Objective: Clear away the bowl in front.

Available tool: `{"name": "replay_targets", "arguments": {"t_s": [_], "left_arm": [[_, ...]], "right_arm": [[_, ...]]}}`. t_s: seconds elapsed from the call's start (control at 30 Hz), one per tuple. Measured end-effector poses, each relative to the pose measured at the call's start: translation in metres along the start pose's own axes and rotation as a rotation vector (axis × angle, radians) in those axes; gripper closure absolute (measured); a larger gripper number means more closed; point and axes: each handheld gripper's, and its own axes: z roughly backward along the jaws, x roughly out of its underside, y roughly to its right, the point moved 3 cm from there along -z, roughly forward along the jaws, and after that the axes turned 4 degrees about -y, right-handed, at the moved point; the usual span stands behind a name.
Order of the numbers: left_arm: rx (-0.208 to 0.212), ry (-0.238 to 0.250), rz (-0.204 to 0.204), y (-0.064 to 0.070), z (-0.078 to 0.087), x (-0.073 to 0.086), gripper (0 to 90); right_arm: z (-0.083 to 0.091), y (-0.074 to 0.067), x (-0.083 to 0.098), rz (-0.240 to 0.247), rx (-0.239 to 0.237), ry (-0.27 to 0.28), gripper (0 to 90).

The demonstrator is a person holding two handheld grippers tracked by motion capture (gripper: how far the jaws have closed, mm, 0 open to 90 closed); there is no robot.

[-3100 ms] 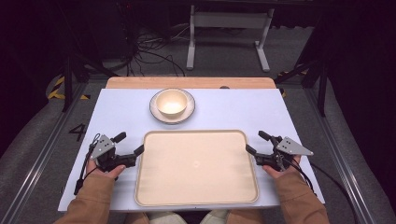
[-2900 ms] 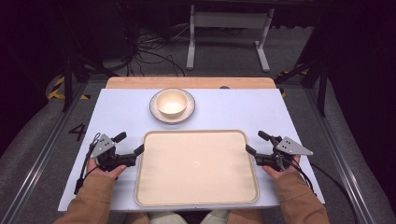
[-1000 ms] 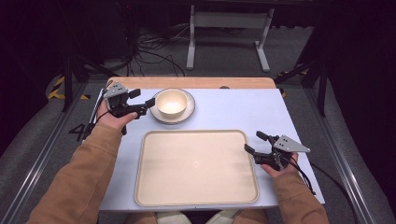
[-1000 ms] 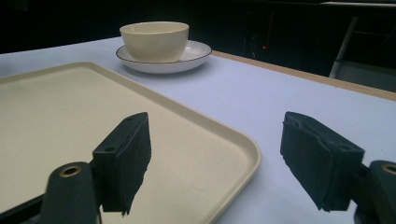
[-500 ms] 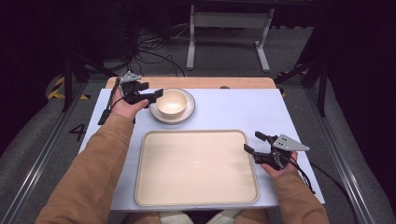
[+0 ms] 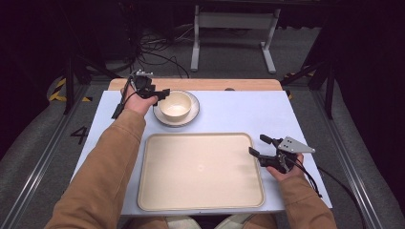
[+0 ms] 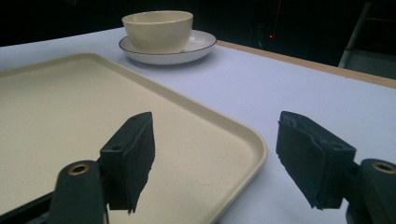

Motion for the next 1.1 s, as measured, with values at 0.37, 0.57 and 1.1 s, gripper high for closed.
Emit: {"name": "replay_targets", "arguments": {"t_s": [0.37,0.57,1.1], "left_arm": [[0.006,-0.115,0.029,0.000,-0.023,0.009,33.3],[-0.003,-0.151,0.035,-0.003,-0.030,0.014,35.2],[0.018,-0.207,0.050,0.000,-0.050,0.027,39.2]], "right_arm": [[0.000,-0.001,0.000,0.018,0.008,-0.009,28.5],[0.000,-0.002,0.000,0.021,0.011,-0.009,28.3],[0.000,-0.002,0.000,0.028,0.008,-0.008,29.0]]}}
